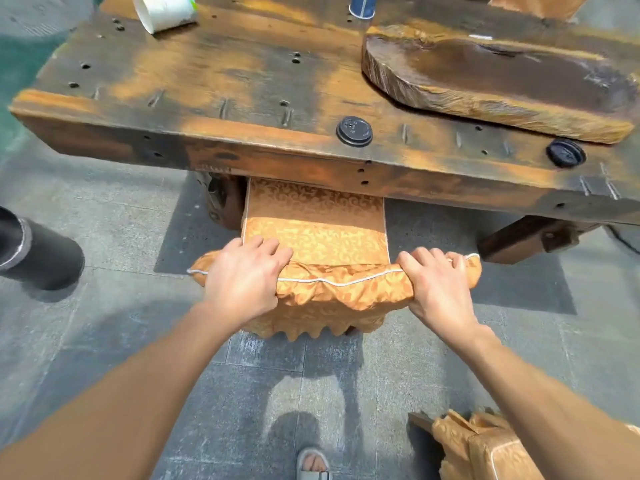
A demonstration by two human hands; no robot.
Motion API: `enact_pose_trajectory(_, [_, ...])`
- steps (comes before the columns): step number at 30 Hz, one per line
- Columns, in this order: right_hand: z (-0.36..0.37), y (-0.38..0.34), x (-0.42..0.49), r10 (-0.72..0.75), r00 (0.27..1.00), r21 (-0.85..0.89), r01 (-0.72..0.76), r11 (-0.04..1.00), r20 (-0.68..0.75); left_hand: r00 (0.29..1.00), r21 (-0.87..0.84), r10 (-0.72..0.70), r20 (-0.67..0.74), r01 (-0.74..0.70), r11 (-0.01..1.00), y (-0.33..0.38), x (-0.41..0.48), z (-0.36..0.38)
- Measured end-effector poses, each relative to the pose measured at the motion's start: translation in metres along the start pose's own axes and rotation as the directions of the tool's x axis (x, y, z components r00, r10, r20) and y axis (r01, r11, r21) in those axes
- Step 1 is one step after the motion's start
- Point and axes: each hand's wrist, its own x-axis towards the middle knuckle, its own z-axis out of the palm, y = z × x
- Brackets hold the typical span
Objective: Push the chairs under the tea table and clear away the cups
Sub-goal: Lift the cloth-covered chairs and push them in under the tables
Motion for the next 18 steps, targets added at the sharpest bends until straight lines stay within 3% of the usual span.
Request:
enact_pose_trajectory(9, [0.000,0.007,0.051,0.020,0.999,-0.019,-0.021,1.000,-0.025,0.999,0.056,0.012,-0.037,-0.010,0.998,-0.029,0.048,0.004])
enact_pose_trajectory(18, [-0.005,0.012,0.122,0.058,0.998,0.030,-0.057,0.998,-0.018,0.981,0.071,-0.189,-0.048,0.192,0.979,-0.055,0.110,0.008])
